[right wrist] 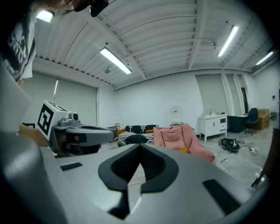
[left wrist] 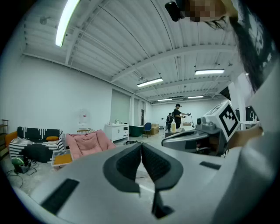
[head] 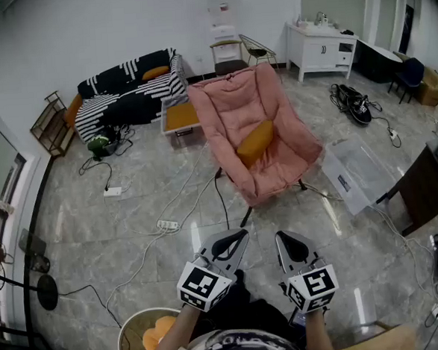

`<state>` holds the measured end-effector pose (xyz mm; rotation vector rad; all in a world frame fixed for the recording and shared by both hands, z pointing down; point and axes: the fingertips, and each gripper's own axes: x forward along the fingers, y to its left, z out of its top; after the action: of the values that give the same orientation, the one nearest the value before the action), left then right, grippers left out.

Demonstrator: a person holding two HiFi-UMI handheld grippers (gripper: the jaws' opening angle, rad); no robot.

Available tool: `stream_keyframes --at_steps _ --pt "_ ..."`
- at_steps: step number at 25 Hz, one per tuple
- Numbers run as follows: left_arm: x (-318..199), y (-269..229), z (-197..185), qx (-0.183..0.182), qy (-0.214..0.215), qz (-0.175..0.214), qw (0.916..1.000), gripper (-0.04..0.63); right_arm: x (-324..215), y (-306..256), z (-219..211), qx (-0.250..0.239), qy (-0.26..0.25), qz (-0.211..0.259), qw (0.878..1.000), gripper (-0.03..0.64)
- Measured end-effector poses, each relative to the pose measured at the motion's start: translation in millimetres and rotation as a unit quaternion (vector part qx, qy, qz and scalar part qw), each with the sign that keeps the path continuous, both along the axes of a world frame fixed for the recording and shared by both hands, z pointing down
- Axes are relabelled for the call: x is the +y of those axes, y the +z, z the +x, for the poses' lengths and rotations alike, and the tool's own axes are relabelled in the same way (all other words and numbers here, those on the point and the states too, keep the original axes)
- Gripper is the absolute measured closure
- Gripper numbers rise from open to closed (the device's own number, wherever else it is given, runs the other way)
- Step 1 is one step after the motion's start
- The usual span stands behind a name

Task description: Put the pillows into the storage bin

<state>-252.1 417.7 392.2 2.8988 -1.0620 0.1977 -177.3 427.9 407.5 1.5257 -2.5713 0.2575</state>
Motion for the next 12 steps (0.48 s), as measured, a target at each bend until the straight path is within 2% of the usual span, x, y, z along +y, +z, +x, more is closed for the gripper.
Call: stream_keyframes --at_steps 12 --pt "-9.6 8.5 7.3 0.009 -0.005 -0.031 0.9995 0.583 -6.4 -0.9 7.0 0.011 -0.005 0.004 1.0 0.62"
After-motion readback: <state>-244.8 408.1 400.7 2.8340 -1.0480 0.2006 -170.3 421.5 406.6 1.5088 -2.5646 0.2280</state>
